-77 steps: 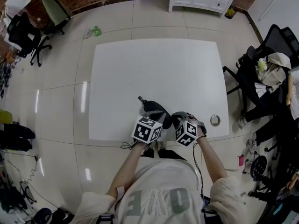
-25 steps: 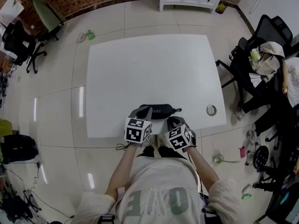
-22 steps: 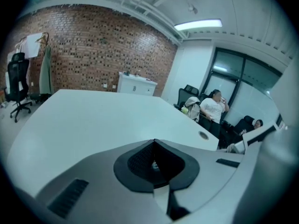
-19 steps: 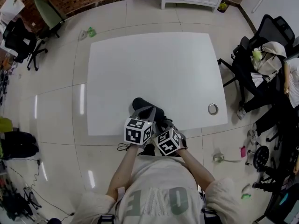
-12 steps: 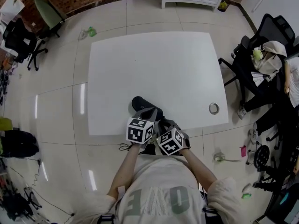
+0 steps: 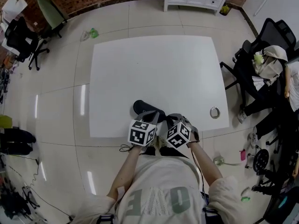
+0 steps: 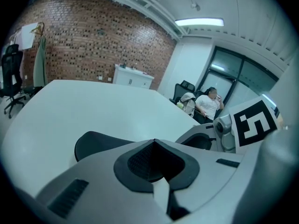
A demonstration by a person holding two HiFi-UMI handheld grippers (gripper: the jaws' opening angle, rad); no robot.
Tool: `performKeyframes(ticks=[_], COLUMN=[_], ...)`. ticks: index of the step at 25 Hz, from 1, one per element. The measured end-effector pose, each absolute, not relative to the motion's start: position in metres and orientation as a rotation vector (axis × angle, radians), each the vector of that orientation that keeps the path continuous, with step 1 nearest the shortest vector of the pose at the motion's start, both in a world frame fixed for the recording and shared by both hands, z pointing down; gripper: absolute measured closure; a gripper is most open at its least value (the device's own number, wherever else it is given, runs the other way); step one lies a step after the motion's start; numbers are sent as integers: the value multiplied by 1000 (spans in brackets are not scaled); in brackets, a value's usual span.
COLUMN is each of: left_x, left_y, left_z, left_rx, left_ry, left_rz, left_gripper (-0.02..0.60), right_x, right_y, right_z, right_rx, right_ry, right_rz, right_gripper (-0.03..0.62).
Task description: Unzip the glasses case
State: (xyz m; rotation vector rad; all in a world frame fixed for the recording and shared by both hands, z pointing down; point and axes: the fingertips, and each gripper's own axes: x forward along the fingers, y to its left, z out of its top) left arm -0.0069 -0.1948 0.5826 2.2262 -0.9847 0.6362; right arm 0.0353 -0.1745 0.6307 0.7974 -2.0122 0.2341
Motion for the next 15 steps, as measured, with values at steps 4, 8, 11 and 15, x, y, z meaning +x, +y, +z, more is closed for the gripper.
performKeyframes(ticks=[4,8,11,15], left_x=[-5,-5,-4,-5], left_y=[-199,-202,-205,-207], left_z=[582,584,584,584], left_rx=[2204,2197,2170,2158], left_ry=[-960,-955,-935,-922], left_rz=[618,624,599,592], left_gripper=[578,578,578,578], right_x=[35,33,32,25], right_y=[-191,-206,-211,-219], right_z=[631,632,632,633], right_rx=[729,650,532,348], right_ry=[-2021,-2026,-2014,-2006], right_rz=[196,132,32,-98], right_gripper=[594,594,594,594])
